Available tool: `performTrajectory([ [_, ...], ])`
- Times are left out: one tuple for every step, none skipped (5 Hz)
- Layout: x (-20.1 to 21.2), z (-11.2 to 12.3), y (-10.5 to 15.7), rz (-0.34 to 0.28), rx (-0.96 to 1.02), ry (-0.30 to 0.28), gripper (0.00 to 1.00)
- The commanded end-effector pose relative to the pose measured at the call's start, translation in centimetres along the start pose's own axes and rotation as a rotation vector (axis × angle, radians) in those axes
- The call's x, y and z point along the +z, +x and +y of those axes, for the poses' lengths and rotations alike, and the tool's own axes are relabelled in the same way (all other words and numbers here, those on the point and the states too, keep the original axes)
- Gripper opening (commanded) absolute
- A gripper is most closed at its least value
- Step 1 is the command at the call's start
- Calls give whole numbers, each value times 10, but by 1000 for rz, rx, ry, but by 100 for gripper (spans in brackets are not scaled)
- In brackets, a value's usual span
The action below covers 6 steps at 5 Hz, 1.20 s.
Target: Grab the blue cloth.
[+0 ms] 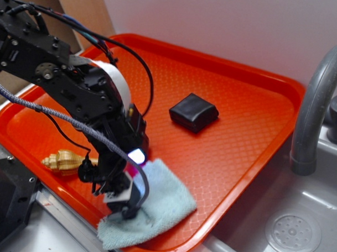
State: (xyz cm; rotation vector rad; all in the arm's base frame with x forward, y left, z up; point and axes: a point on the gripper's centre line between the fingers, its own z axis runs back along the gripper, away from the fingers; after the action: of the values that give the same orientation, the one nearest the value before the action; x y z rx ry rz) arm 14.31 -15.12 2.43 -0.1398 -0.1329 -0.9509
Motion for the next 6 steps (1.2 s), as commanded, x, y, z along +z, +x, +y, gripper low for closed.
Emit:
performTrajectory([
  [63, 1, 6, -65, 138, -45, 100],
  [59, -3, 8, -67, 121, -38, 100],
  [35, -15, 14, -50, -48, -88, 100],
  [22, -21, 19, -56, -133, -106, 100],
  [11, -28, 22, -41, -166, -97, 100],
  [-7, -29, 20, -24, -201, -7, 100],
])
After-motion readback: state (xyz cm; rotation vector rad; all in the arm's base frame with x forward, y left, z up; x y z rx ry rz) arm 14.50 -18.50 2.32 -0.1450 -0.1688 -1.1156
